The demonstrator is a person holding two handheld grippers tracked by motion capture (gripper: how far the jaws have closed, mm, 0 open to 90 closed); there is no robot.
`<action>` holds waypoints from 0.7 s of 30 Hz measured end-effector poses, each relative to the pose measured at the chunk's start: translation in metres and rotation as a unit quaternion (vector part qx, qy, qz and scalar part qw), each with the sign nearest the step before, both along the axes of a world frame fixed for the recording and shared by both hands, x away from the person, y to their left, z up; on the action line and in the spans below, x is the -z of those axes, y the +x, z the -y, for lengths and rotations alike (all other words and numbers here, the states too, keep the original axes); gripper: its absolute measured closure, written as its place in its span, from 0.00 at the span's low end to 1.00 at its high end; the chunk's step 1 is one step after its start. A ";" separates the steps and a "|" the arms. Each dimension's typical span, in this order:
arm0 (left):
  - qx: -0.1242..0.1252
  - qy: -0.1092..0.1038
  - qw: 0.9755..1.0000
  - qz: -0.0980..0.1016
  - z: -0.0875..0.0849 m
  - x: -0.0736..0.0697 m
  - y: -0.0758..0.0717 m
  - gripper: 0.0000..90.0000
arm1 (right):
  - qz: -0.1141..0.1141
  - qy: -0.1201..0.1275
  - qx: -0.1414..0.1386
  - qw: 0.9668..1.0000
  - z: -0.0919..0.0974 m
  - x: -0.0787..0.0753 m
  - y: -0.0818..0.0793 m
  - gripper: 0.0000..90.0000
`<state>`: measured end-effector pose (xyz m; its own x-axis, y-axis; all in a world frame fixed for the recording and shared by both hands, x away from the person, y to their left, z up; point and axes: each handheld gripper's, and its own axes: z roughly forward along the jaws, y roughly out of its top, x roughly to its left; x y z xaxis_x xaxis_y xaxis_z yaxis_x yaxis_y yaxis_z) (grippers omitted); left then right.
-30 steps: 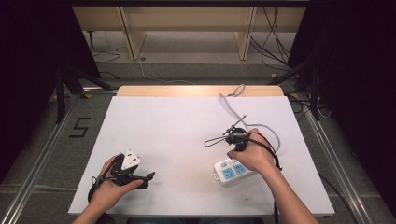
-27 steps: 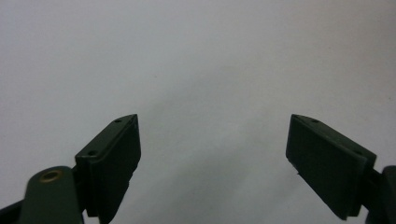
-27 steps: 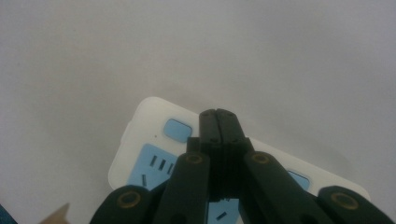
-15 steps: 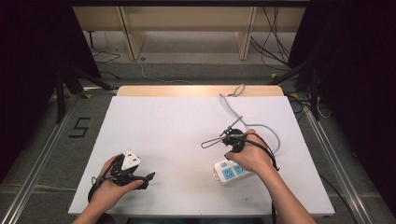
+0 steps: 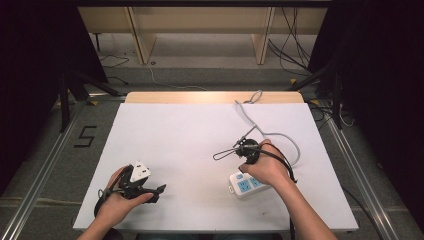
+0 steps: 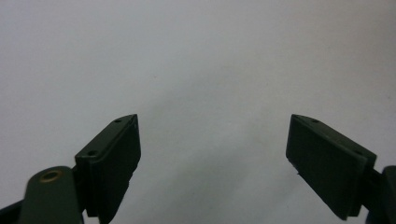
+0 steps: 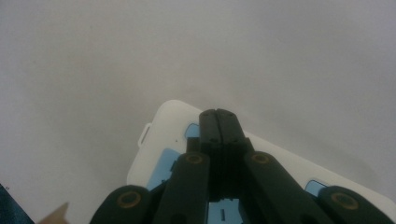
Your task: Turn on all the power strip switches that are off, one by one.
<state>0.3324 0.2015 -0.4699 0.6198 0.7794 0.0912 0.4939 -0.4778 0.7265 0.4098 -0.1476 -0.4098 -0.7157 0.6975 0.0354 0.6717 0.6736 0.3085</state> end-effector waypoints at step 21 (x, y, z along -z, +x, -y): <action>0.000 0.000 1.000 0.002 0.000 0.000 0.000 0.20 | -0.009 -0.004 -0.006 1.000 -0.006 0.002 -0.001 1.00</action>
<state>0.3322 0.2015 -0.4697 0.6194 0.7796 0.0925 0.4916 -0.4770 0.7285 0.4091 -0.1416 -0.4118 -0.7232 0.6893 0.0425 0.6690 0.6841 0.2905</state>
